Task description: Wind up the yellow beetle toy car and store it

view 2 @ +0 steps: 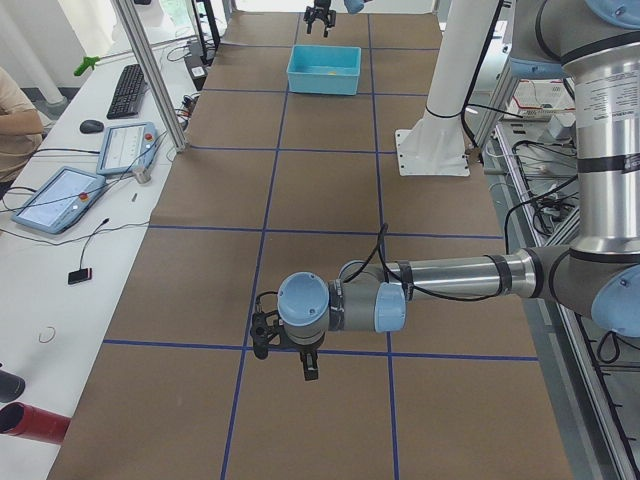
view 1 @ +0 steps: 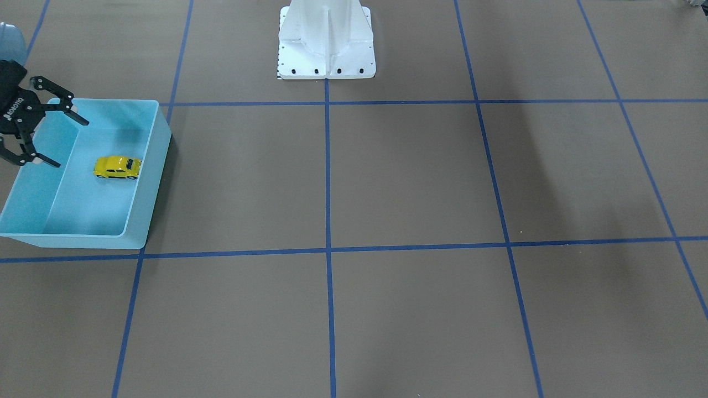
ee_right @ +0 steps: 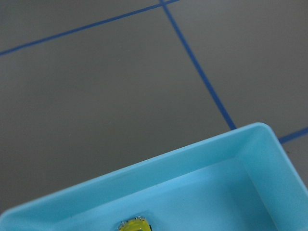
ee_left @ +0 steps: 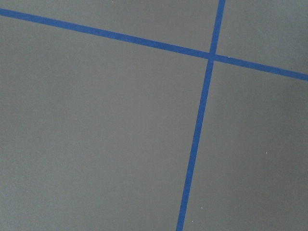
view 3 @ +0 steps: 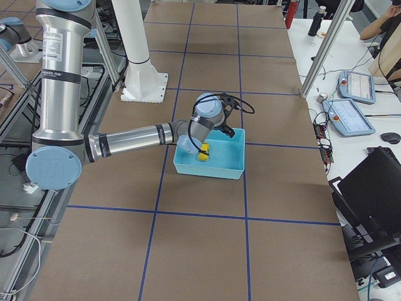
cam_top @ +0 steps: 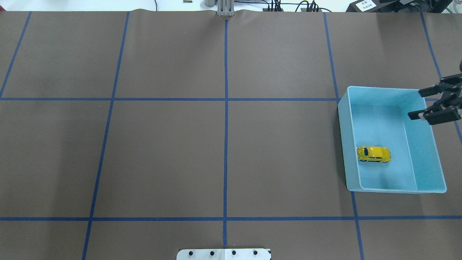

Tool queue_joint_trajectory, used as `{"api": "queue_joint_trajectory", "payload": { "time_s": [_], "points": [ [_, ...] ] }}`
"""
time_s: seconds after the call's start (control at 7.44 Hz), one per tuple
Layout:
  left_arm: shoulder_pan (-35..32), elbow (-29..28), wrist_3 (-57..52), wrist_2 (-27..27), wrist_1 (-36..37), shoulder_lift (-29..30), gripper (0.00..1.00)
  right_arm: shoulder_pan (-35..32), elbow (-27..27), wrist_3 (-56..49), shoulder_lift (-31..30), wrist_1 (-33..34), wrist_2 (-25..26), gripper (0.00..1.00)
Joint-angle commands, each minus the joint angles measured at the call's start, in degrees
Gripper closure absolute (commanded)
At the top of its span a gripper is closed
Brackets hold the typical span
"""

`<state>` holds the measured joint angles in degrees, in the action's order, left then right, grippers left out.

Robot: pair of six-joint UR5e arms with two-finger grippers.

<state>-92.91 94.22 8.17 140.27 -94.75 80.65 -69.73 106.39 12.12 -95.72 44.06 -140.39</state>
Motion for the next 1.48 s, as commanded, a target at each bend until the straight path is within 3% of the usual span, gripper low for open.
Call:
{"api": "queue_joint_trajectory", "payload": {
  "time_s": [0.0, 0.27, 0.4, 0.54, 1.08, 1.34],
  "points": [
    [0.0, 0.1, 0.0, 0.1, 0.0, 0.0, 0.00, -9.8, 0.7, 4.6, 0.0, 16.1, 4.1, 0.00],
    [0.0, 0.3, 0.0, 0.3, 0.0, 0.0, 0.00, -13.8, -0.9, 4.1, 2.9, 37.1, 7.6, 0.00],
    [0.0, 0.4, 0.0, 0.4, -0.1, 0.0, 0.00, -14.0, -1.1, 3.8, 4.5, 45.5, 12.7, 0.00],
    [0.0, 0.5, 0.0, 0.4, -0.2, 0.0, 0.00, -14.1, -4.6, 3.9, 4.4, 46.1, 16.8, 0.00],
    [0.0, 0.6, 0.0, 0.4, -0.3, 0.1, 0.00, -16.4, -5.6, 3.9, -0.1, 46.1, 8.5, 0.00],
    [0.0, 0.5, 0.0, 0.4, -0.4, 0.0, 0.00, -16.5, -5.5, 2.1, 0.1, 46.0, 8.5, 0.00]
  ]
}}
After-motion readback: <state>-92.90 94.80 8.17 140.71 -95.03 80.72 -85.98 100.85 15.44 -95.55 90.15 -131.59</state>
